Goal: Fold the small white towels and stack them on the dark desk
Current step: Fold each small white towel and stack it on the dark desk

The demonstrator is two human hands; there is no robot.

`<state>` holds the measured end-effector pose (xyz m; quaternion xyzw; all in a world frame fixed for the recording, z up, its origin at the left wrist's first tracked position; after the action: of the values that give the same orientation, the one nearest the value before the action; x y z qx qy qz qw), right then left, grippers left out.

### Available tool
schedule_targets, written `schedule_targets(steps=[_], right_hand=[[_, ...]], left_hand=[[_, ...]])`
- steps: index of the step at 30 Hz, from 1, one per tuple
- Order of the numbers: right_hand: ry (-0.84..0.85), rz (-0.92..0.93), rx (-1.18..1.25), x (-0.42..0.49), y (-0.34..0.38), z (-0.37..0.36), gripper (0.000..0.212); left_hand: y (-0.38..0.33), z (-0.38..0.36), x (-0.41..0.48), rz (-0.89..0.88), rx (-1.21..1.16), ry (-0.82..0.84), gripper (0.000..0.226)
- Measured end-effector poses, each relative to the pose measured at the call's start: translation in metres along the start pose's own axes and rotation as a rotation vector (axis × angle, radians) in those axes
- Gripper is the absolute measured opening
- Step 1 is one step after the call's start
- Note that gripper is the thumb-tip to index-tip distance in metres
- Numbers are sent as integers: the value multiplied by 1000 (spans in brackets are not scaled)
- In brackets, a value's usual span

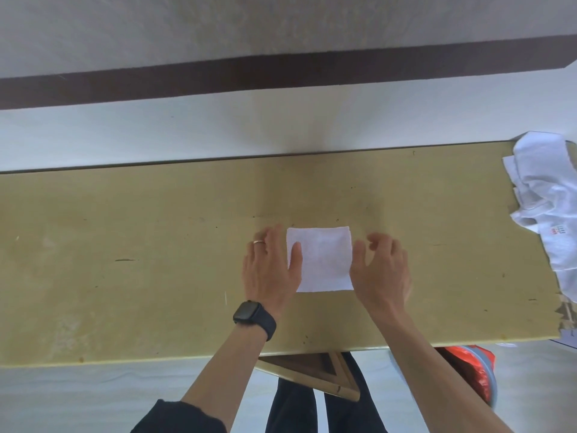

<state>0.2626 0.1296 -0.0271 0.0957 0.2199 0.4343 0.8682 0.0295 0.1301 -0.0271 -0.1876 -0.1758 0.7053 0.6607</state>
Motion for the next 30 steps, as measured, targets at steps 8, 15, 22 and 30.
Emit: schedule_targets(steps=[8,15,22,30], right_hand=[[78,554,-150,-23,20,-61,54],[179,536,-288,-23,10,-75,64],[74,208,-25,-8,8,-28,60],[342,-254,73,7,9,-36,34]], left_hand=[[-10,-63,-14,-370,218,273,61],[1,-69,-15,-345,234,376,66],[5,-32,-13,-1,48,261,66],[9,-32,-5,578,-218,269,45]])
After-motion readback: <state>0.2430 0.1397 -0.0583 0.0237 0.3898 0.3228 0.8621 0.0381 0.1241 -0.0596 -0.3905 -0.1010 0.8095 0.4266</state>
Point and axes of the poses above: each hand's wrist, its own x-axis towards the middle knuckle, its own z-axis out of the back of the hand, y = z × x, the point moved 9 cm from there along x, towards the middle knuckle, and after that the axes turned 10 degrees about -z, right-handed, at the moved point
